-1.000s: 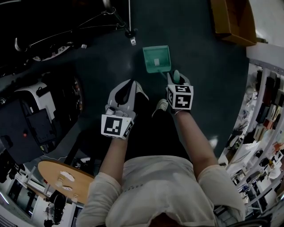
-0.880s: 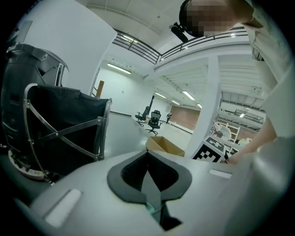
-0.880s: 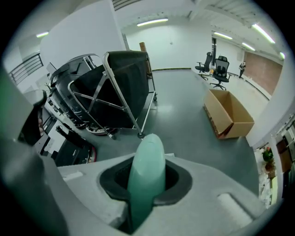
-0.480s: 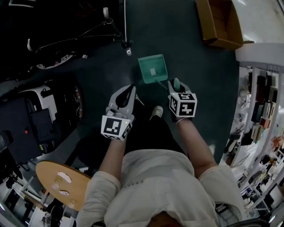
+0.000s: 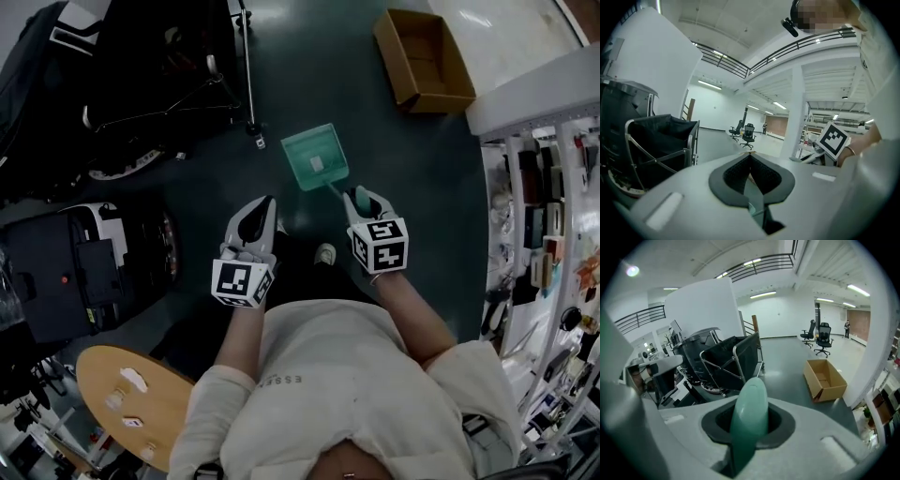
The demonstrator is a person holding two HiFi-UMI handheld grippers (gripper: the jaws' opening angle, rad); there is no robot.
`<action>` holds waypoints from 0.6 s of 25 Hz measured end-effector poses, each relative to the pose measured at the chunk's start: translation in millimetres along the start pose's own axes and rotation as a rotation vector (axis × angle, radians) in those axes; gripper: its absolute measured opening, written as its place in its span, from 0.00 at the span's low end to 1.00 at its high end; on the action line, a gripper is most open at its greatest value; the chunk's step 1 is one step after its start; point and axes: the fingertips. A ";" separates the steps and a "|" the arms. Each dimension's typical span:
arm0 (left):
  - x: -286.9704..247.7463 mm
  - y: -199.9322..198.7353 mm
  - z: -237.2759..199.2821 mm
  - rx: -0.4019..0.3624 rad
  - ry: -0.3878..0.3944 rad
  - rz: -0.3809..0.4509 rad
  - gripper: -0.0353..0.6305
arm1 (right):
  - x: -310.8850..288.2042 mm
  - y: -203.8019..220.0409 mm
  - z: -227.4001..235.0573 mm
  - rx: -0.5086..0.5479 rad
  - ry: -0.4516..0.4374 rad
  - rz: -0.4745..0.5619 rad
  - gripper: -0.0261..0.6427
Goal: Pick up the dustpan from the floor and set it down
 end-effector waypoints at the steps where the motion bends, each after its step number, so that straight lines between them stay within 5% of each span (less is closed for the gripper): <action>1: 5.1 -6.0 3.4 -0.006 -0.011 0.012 0.08 | 9.2 -1.6 1.6 0.009 -0.006 0.014 0.11; 15: 52.2 -38.1 48.0 -0.077 -0.060 0.086 0.08 | 93.8 32.9 17.9 0.064 -0.027 0.031 0.11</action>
Point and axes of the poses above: the fingertips, and each gripper's own axes: x backward along the fingers, z to its right, y out of its underside, and after that the axes turned 10 degrees about -x, right-handed
